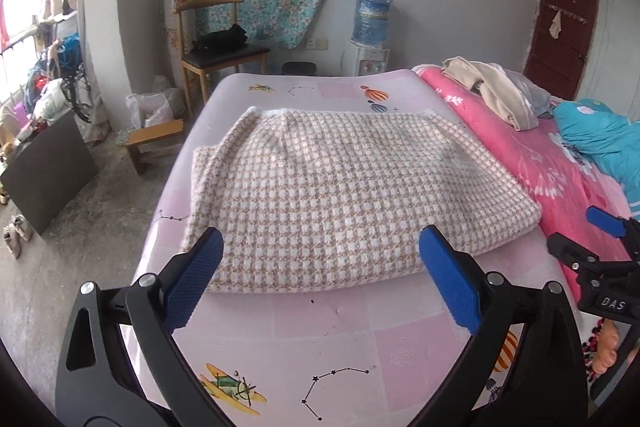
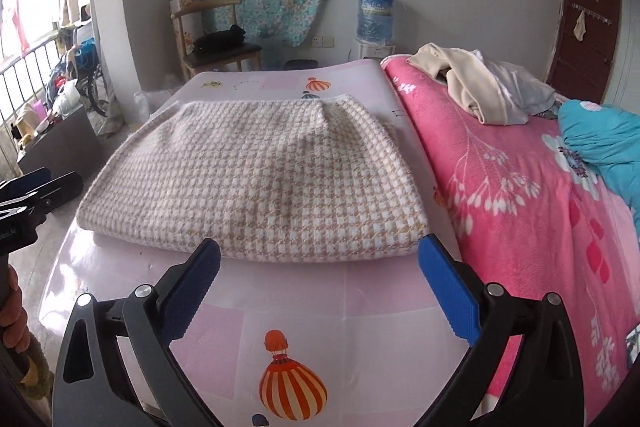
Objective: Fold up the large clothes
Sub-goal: 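Release the coat and pull both open tools back from the bundle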
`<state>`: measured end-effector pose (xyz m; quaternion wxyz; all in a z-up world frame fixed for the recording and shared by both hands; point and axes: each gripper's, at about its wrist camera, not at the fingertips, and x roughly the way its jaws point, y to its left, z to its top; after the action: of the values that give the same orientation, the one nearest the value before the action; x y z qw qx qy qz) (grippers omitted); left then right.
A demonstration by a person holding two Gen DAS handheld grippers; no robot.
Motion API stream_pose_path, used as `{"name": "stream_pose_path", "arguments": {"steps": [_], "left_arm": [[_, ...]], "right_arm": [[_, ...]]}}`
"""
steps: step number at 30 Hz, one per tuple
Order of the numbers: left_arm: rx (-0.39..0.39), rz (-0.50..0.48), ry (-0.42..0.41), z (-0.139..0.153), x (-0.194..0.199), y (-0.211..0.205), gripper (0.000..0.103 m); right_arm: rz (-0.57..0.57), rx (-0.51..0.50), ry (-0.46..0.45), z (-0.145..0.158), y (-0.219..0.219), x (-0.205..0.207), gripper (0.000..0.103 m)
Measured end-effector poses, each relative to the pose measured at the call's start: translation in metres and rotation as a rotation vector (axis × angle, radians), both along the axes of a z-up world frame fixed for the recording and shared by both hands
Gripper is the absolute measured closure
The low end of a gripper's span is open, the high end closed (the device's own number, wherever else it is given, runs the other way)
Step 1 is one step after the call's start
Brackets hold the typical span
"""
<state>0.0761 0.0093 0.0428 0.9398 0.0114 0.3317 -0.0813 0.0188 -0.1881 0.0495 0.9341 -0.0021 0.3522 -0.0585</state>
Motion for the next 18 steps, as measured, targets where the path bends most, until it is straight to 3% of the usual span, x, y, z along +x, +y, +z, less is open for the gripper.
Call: {"name": "stream_pose_path", "arguments": {"steps": [3,6,9,14,18], "left_arm": [[0.124,0.088,-0.034,0.002,0.001,-0.009,0.008],[0.172,0.105,-0.043,0.003,-0.001,-0.014,0.008],[0.176,0.087,-0.054,0.002,-0.007,-0.019,0.008],[0.139,0.092,-0.001,-0.008,-0.01,-0.026,0.008],[0.135,0.118,0.044,-0.016,-0.01,-0.027,0.008]], "right_arm": [[-0.027,-0.036,-0.031,0.007,0.002,-0.004,0.006],[-0.035,-0.042,-0.051,0.011,0.003,-0.008,0.006],[-0.032,-0.013,-0.059,0.012,0.003,-0.009,0.006],[-0.007,0.089,-0.015,0.0,-0.001,-0.006,0.006],[-0.002,0.089,-0.002,-0.005,0.002,-0.005,0.006]]}}
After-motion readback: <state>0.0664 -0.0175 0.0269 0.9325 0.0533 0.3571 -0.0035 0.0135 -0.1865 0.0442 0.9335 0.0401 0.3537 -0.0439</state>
